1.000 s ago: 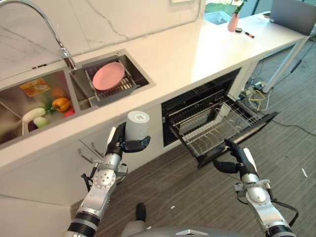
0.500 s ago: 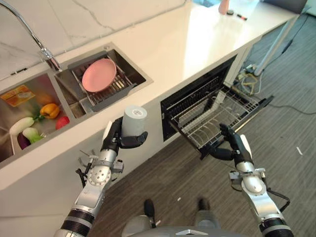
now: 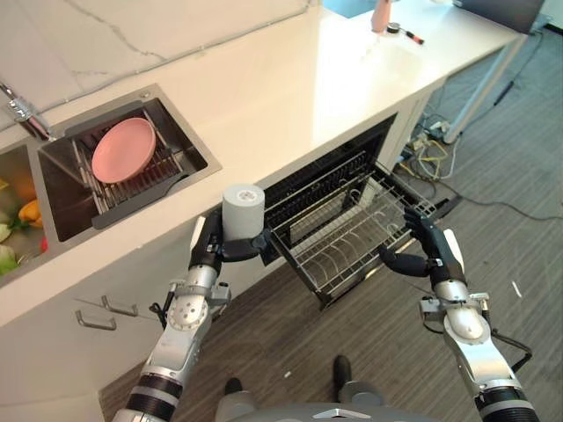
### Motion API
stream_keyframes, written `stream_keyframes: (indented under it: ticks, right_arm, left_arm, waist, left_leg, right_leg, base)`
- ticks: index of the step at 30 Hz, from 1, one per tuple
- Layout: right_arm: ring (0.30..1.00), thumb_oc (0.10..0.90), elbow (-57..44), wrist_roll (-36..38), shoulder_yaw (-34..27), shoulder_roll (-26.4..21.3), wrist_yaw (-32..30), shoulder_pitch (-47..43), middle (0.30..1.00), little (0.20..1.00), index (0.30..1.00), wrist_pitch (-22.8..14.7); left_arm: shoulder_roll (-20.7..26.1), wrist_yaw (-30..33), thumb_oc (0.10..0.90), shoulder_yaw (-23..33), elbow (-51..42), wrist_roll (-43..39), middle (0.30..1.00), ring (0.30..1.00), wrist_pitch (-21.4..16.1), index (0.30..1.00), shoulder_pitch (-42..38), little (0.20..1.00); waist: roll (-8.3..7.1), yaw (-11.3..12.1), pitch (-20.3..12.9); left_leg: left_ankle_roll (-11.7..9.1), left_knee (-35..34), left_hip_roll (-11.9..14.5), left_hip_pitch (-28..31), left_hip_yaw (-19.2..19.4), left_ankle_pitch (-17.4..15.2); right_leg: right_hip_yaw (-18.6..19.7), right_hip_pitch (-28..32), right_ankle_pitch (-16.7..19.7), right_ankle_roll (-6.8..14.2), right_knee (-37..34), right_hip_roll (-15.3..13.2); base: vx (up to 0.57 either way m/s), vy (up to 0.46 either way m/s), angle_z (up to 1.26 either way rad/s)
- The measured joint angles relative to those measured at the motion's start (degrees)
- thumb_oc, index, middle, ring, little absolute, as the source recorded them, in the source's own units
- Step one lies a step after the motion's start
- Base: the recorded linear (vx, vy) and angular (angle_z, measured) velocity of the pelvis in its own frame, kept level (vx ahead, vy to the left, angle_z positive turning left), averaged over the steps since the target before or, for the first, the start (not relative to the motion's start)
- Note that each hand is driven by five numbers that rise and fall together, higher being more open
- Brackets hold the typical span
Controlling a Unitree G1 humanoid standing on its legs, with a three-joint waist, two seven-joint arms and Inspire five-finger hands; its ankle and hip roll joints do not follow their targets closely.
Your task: Place the dishes in the dishwasher.
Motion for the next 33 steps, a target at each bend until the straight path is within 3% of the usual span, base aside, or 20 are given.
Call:
stream_keyframes:
  ticks: [1, 2, 3, 4, 5, 7, 8, 13, 20, 25, 29, 33]
  right_arm:
    - [0.9, 0.8, -1.5, 0.0, 0.0, 0.1, -0.1, -0.2, 0.9, 0.9, 0.9, -0.1]
    - [0.9, 0.8, -2.3, 0.0, 0.0, 0.1, -0.1, -0.5, 0.9, 0.9, 0.9, -0.4]
    - [0.9, 0.8, -3.7, 0.0, 0.0, 0.0, 0.5, -1.0, 0.9, 0.9, 0.9, -0.7]
    - [0.9, 0.8, -4.9, 0.1, 0.0, 0.0, 0.8, -1.2, 0.9, 0.9, 0.9, -1.1]
    - [0.9, 0.8, -5.2, 0.2, 0.0, 0.3, 1.3, -1.5, 0.9, 0.9, 0.9, -2.0]
    - [0.9, 0.8, -5.9, 1.5, -0.1, 0.9, 1.7, -0.6, 0.9, 0.9, 0.9, -2.2]
    - [0.9, 0.8, -5.9, 2.5, -0.1, 2.2, 2.5, -0.4, 0.9, 0.9, 0.9, -2.2]
    - [0.9, 0.8, -6.4, 9.8, 4.2, 4.0, 6.9, 1.1, 0.9, 0.9, 0.9, -2.2]
    - [0.9, 0.8, -9.9, 24.7, 8.4, 5.1, 10.8, 0.9, 0.9, 0.9, 0.9, -2.0]
    - [0.9, 0.8, -10.9, 29.1, 9.1, 4.9, 10.9, -0.2, 0.9, 0.9, 0.9, -2.0]
    - [0.9, 0.8, -12.1, 32.2, 13.7, 3.6, 9.4, -4.3, 0.9, 0.9, 0.9, -1.7]
    - [0.9, 0.8, -13.0, 33.7, 16.5, 3.5, 8.5, -6.9, 0.9, 0.9, 0.9, -1.4]
  left_arm:
    - [0.1, 0.3, 0.4, 0.0, 0.0, -0.3, 0.3, 0.3, -0.5, 0.3, -0.5, 0.3]
    - [0.1, 0.4, 0.4, 0.0, 0.0, -0.4, 0.3, 0.3, -0.7, 0.3, -0.5, 0.3]
    - [0.3, 0.3, 0.4, 0.0, 0.0, -0.4, 0.3, 0.3, -0.6, 0.3, -0.1, 0.3]
    - [0.3, 0.4, 0.4, 0.1, -0.1, -0.4, 0.3, 0.3, -0.6, 0.3, -0.1, 0.3]
    - [0.4, 0.4, 0.4, 0.1, -0.1, -0.4, 0.3, 0.3, -0.6, 0.3, -0.1, 0.3]
    - [0.1, -0.4, 0.4, -0.6, -0.2, -0.5, 0.3, 0.3, -0.6, 0.3, -0.6, 0.3]
    - [0.3, -1.0, 0.4, -0.9, -0.3, -0.5, 0.3, 0.3, -0.6, 0.3, -0.8, 0.3]
    - [0.2, -3.0, 0.4, -2.9, -0.5, -1.3, 0.3, 0.3, -0.6, 0.3, -0.7, 0.3]
    - [0.2, -3.0, 0.4, -2.9, -0.6, -4.4, 0.3, 0.3, -0.6, 0.3, -1.6, 0.3]
    - [0.6, -0.9, 0.4, -4.5, -0.1, -3.8, 0.3, 0.3, -0.6, 0.3, -6.2, 0.3]
    - [1.5, 4.1, 0.4, -9.2, 2.8, 2.1, 0.3, 0.3, -0.5, 0.3, -14.6, 0.3]
    - [0.9, 5.0, 0.4, -12.4, 3.0, 4.8, 0.3, 0.3, -0.4, 0.3, -19.8, 0.3]
  waist:
    - [-0.87, 0.3, 0.5]
    - [-1.14, 0.5, 0.6]
    - [-0.87, 0.8, 0.5]
    - [-0.06, 0.8, 0.4]
    - [1.17, 0.5, 0.3]
    - [2.34, -1.5, -0.2]
    - [2.49, -1.8, -0.7]
    - [1.93, -1.8, -1.2]
    - [2.05, -1.7, -1.8]
    - [1.7, -2.1, -2.3]
    - [1.8, -3.0, -3.1]
    - [1.93, -3.9, -3.6]
  left_leg:
    - [-0.4, 4.9, -0.1, -3.6, 0.2, -0.9]
    - [-0.8, 4.4, -1.1, -3.7, -0.6, -2.3]
    - [-0.3, -4.4, -3.8, -1.5, -2.9, -1.6]
    - [0.2, -8.4, -5.2, -0.2, -4.4, 0.4]
    - [2.0, -10.0, -5.3, 1.4, -2.1, 1.5]
    - [2.1, -15.0, -4.8, 4.9, -1.0, 0.2]
    - [0.9, -14.8, -4.7, 5.4, 0.3, -1.4]
    - [2.3, -14.7, -7.8, 6.5, 2.1, -2.3]
    - [2.6, -14.7, -7.4, 6.8, 4.0, -2.5]
    - [2.6, -14.7, -7.0, 7.4, 5.0, -2.5]
    - [2.6, -14.7, -7.0, 7.9, 6.4, -2.5]
    - [2.6, -14.7, -6.9, 7.9, 7.0, -2.5]
  right_leg:
    - [-0.3, 0.3, -0.3, -1.0, 0.0, -0.6]
    - [-0.4, 0.3, -0.5, -1.3, 0.0, -1.2]
    - [0.6, 0.4, -0.6, -1.4, 0.0, -1.4]
    - [1.1, 0.6, -0.9, -1.2, 0.0, -1.0]
    - [1.3, 1.2, -1.3, -1.0, 0.0, 0.0]
    - [0.2, 2.7, -2.3, -0.2, -0.1, 0.7]
    - [0.8, 2.6, -2.3, 0.5, -0.1, 0.3]
    - [2.5, 2.4, -2.1, 2.4, -0.3, -2.6]
    - [4.6, 1.5, -1.9, 2.5, -0.1, -2.2]
    - [5.7, 1.5, -1.7, 2.4, -0.3, -1.9]
    - [7.0, 1.1, -1.2, 2.5, -0.3, -1.8]
    - [7.7, 0.7, -1.0, 2.4, -0.2, -1.7]
  base:
    - [0.02, -0.019, 0.27]
    - [0.04, -0.027, -0.03]
    - [0.06, 0.011, -0.21]
    - [0.14, 0.036, -0.32]
    - [0.15, 0.058, -0.07]
    - [0.13, 0.056, 0.11]
    - [0.07, 0.032, -0.16]
    - [0.04, 0.023, -0.16]
    - [0.03, 0.004, -0.15]
    - [0.03, -0.022, -0.11]
    - [0.01, -0.015, -0.15]
    - [0.0, -0.018, -0.13]
